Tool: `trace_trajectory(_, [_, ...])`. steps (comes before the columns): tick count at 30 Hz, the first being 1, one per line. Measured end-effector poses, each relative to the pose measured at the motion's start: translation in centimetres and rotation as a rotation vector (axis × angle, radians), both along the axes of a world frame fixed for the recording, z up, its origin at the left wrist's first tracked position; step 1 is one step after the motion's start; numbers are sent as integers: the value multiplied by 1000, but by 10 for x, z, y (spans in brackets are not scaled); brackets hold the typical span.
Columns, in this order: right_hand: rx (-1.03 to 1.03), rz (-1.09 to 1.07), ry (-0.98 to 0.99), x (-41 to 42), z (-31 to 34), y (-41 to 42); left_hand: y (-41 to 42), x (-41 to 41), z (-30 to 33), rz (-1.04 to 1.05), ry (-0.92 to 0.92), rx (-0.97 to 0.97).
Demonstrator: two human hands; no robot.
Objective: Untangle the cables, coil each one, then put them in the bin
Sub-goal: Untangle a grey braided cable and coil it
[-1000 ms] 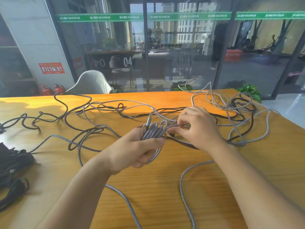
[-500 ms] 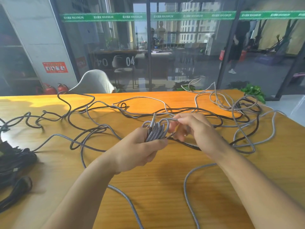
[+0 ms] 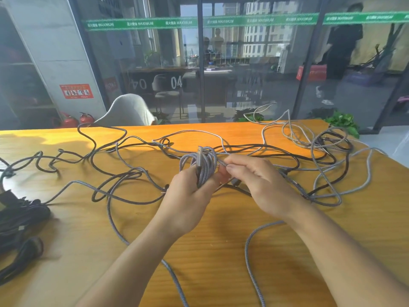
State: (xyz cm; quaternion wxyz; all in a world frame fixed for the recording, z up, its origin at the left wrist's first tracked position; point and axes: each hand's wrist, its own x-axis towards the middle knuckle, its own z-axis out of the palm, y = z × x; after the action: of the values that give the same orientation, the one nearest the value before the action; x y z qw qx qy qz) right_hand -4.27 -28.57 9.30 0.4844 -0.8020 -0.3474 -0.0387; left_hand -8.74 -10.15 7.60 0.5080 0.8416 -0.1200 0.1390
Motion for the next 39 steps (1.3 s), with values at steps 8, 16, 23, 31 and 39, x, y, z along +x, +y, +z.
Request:
trace_trajectory(8, [-250, -163, 103, 5, -6, 4, 17, 12, -2, 131, 36, -226])
trace_trajectory(16, [206, -121, 240, 7, -7, 6, 16, 11, -1, 10, 120, -207])
trace_trajectory(23, [342, -125, 273, 2, -3, 7, 6, 8, -7, -129, 201, -36])
trace_trajectory(31, [123, -62, 126, -5, -9, 16, 8, 9, -4, -58, 202, -288])
trace_trajectory(39, [-151, 107, 144, -19, -8, 20, 16, 4, 5, -28, 145, -582])
